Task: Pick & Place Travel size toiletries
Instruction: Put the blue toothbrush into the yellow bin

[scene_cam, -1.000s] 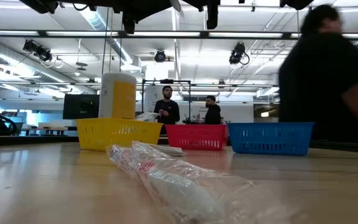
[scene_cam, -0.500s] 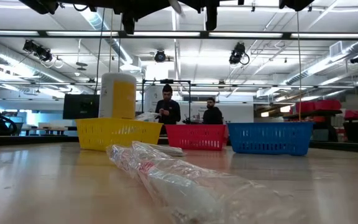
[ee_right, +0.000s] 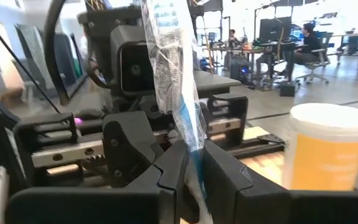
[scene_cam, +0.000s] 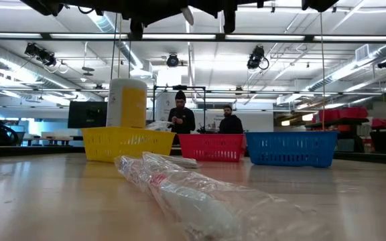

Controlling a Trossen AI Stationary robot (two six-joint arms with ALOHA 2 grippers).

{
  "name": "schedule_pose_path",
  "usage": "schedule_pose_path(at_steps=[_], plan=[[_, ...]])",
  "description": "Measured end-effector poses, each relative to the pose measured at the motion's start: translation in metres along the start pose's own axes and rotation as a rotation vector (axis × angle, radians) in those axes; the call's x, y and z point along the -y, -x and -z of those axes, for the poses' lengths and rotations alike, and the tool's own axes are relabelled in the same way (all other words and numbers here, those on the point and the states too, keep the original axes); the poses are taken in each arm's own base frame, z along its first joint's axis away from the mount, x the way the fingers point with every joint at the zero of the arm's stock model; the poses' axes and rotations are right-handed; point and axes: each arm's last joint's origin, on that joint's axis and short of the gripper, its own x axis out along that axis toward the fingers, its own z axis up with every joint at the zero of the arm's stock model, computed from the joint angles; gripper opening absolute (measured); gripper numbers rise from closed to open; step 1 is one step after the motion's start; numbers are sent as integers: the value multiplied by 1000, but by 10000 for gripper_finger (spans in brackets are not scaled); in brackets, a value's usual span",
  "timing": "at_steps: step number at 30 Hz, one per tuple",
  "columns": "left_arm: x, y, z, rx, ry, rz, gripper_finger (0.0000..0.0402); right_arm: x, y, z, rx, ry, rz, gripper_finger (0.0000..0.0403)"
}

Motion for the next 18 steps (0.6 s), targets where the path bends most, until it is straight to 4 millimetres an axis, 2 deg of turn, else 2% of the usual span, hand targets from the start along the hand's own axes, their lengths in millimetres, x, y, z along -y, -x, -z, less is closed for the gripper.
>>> schedule_pose_path(at_steps=[5, 10, 18], plan=[[-2, 0, 6, -54, -2, -58, 32, 2, 0, 4, -43, 41, 46, 81], [-4, 1, 12, -110, 19, -114, 42, 4, 2, 10, -104, 76, 112, 112], [-15, 8, 34, -304, 70, -280, 31, 8, 10, 14, -233, 96, 148, 144]])
